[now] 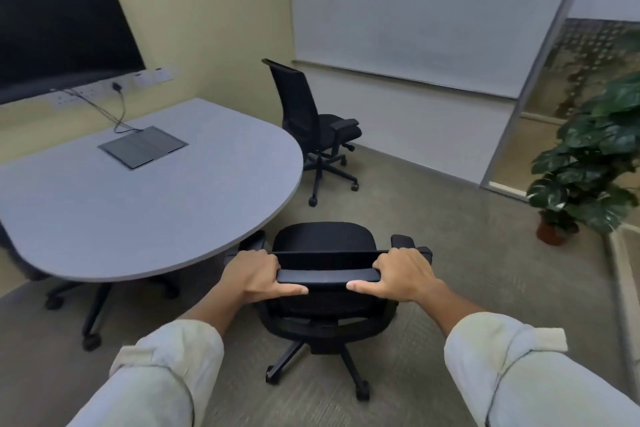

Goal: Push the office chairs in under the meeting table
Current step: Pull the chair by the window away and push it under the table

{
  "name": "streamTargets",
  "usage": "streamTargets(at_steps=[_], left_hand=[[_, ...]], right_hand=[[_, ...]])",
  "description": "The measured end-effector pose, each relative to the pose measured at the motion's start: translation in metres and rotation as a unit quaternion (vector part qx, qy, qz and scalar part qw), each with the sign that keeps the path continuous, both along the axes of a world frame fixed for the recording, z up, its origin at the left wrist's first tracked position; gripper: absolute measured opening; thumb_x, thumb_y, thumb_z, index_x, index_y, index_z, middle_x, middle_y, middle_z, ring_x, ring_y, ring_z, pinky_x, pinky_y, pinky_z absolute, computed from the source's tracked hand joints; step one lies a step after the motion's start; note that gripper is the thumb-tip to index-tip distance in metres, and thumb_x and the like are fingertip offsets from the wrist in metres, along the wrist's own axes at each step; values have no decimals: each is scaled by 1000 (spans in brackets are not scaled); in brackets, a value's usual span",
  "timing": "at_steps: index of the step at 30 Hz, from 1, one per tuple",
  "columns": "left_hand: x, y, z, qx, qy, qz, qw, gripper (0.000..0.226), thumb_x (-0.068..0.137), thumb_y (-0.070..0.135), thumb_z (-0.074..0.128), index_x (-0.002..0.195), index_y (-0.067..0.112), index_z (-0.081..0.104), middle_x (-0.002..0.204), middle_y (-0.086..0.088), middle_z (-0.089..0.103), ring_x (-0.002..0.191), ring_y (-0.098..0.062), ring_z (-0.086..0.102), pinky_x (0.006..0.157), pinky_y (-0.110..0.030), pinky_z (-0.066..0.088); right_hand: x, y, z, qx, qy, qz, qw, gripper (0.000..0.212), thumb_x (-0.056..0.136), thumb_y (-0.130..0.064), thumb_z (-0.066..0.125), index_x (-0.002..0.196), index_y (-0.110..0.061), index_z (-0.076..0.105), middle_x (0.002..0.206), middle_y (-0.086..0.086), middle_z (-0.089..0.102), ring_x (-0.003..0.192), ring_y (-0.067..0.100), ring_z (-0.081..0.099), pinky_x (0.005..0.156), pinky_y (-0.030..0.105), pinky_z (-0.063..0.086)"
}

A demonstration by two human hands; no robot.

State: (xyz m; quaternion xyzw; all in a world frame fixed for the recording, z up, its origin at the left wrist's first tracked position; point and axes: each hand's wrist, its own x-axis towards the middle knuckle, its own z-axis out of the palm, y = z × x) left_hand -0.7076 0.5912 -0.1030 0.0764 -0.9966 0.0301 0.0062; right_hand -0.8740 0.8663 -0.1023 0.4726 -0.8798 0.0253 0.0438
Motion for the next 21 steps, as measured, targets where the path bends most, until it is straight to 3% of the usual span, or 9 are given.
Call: streamTargets(at_steps=[5, 13, 21], left_hand=[[38, 56, -3, 13, 5, 69, 998, 94, 56, 109, 22, 51, 18, 45, 49, 5, 51, 46, -15, 50, 48, -35, 34], [59, 117, -8, 7, 33, 166, 986, 93, 58, 108, 18, 49, 19, 41, 47, 6, 48, 42, -13, 45, 45, -33, 28], [46, 125, -10, 6, 42, 225, 973, 92, 59, 107, 16, 49, 20, 42, 46, 6, 47, 41, -11, 44, 43, -29, 25]], right_hand=[[-2, 27, 0, 18, 2, 70, 997, 89, 68, -104, 20, 46, -19, 35, 39, -6, 35, 37, 14, 37, 43, 33, 26], [-30, 36, 2, 33, 13, 156, 987, 89, 70, -102, 23, 49, -18, 39, 42, -3, 40, 39, 13, 37, 45, 37, 33], [-66, 12, 0, 25, 23, 218, 975, 88, 70, -102, 23, 48, -19, 40, 42, -4, 41, 39, 14, 40, 44, 37, 36]])
